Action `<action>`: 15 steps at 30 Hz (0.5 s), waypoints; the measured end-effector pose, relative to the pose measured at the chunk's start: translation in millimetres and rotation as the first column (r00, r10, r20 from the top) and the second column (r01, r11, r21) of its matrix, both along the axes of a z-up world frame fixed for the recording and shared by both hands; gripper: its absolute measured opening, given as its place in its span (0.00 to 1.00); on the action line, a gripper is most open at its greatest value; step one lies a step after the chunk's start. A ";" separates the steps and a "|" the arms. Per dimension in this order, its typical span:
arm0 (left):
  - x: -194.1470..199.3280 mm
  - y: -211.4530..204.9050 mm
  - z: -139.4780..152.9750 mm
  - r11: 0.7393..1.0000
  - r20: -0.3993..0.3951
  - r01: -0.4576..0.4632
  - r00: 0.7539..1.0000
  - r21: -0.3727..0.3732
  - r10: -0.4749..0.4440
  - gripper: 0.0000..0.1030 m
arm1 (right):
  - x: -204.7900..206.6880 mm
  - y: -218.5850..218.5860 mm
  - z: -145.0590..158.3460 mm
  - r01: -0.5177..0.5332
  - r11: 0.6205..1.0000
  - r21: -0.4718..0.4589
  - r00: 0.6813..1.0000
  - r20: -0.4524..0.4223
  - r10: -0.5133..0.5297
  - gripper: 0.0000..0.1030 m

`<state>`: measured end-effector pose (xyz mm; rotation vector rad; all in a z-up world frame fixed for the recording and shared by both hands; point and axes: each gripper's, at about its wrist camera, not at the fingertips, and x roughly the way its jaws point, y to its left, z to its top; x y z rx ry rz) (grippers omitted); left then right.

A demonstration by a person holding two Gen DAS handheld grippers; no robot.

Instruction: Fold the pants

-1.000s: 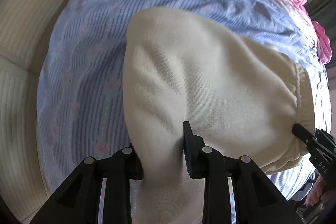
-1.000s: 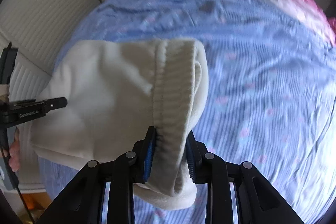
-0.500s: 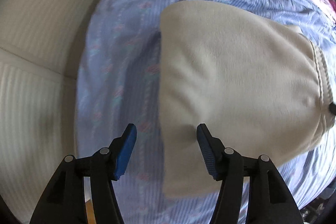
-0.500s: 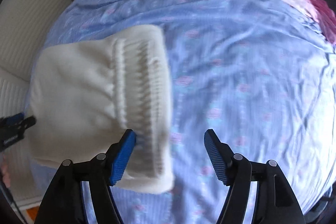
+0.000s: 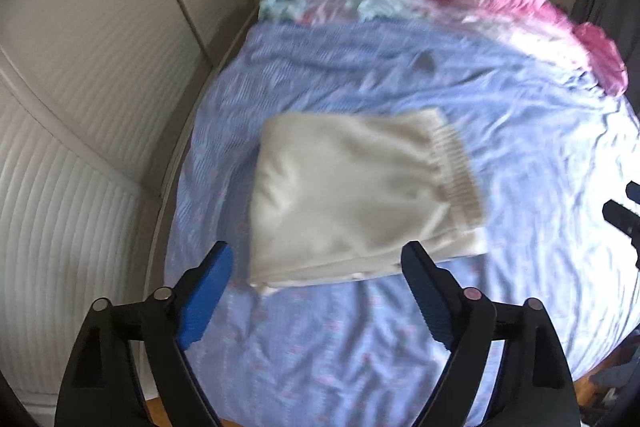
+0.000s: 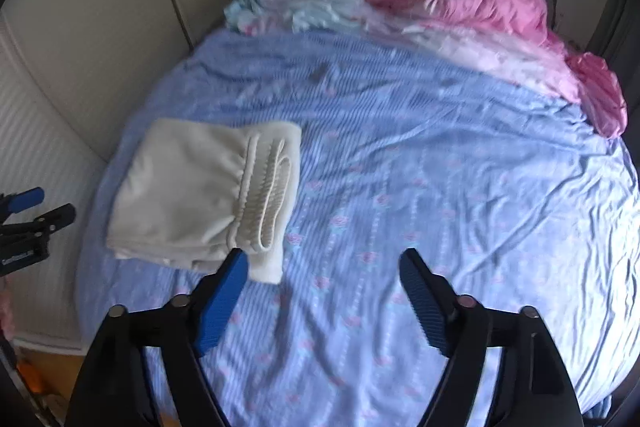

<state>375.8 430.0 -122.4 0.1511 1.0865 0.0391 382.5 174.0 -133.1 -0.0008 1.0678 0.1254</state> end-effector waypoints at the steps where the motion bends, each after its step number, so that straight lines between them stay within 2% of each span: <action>1: -6.7 -9.5 8.0 1.000 0.015 0.004 1.000 -0.004 -0.004 0.88 | -11.0 -9.0 11.6 -0.001 1.000 0.001 1.000 0.022 0.001 0.84; 2: -14.3 -21.0 16.4 1.000 0.028 0.007 1.000 -0.007 -0.007 0.92 | -20.0 -17.3 20.1 -0.003 1.000 0.000 0.999 0.039 0.003 0.84; 8: -58.5 -86.3 51.1 0.997 0.058 0.048 0.997 -0.053 -0.045 0.95 | -79.7 -73.3 60.2 0.007 1.000 0.015 0.994 0.109 -0.008 0.85; 15: -110.3 -163.9 74.2 0.992 0.085 0.102 0.992 -0.069 -0.096 0.98 | -141.3 -137.6 83.8 0.054 0.998 0.024 0.992 0.113 -0.056 0.85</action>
